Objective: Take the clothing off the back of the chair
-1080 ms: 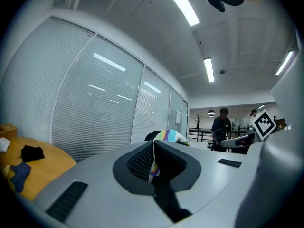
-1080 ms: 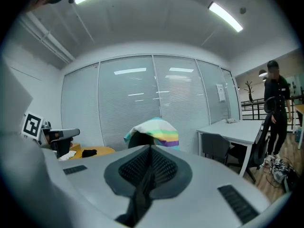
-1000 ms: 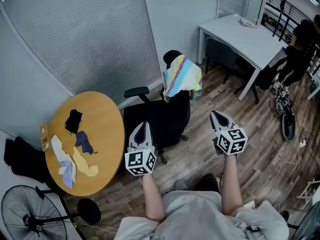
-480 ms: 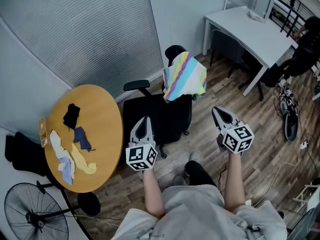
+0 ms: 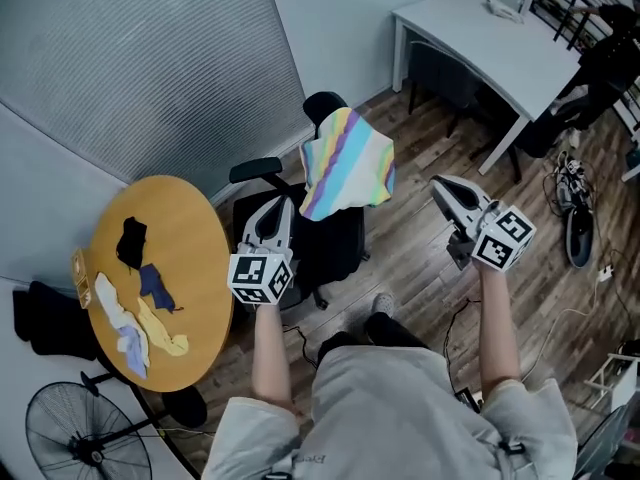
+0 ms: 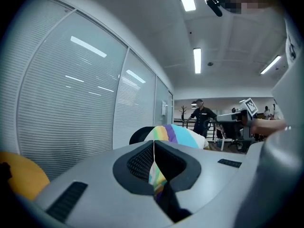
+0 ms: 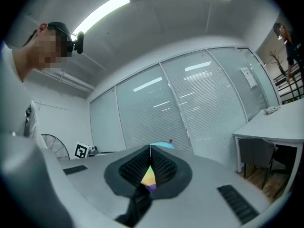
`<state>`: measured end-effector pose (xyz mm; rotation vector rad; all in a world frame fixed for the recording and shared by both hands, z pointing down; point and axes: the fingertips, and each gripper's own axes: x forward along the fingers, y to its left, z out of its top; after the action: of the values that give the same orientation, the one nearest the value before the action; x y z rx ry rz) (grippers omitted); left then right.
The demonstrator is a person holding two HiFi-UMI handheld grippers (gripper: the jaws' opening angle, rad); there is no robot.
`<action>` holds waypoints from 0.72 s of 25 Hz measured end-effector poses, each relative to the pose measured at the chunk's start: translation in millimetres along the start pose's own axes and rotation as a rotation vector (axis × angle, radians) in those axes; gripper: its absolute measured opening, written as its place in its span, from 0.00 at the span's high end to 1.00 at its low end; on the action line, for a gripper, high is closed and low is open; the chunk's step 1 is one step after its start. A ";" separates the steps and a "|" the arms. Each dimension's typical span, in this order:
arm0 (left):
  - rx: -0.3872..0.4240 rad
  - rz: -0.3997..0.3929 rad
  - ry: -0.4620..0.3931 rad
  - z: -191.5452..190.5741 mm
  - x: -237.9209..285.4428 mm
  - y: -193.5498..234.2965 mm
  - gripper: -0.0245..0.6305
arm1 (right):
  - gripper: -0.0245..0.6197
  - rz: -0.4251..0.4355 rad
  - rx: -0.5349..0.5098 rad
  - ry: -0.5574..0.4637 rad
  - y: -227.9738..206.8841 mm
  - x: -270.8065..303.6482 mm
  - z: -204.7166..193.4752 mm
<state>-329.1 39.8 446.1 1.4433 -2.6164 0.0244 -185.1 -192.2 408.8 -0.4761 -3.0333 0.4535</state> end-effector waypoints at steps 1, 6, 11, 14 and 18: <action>0.006 -0.024 -0.002 3.1 4.9 0.6 0.92 | 0.93 0.015 -0.009 0.011 -2.3 3.6 -0.1; 0.052 -0.172 0.024 9.0 25.5 7.0 0.92 | 0.93 0.105 -0.080 0.086 0.3 29.1 -13.1; 0.089 -0.288 0.091 2.0 43.5 18.0 0.92 | 0.93 0.137 -0.092 0.107 -0.8 51.1 -20.8; 0.104 -0.338 0.112 0.4 49.6 27.2 0.92 | 0.93 0.135 -0.062 0.094 -7.2 59.8 -23.4; 0.095 -0.404 0.117 5.7 61.6 36.7 0.92 | 0.93 0.161 -0.041 0.100 -19.0 67.3 -26.7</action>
<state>-393.0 7.2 451.4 1.9123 -2.2152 0.1828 -252.6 -181.5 439.4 -0.7266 -2.9254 0.3628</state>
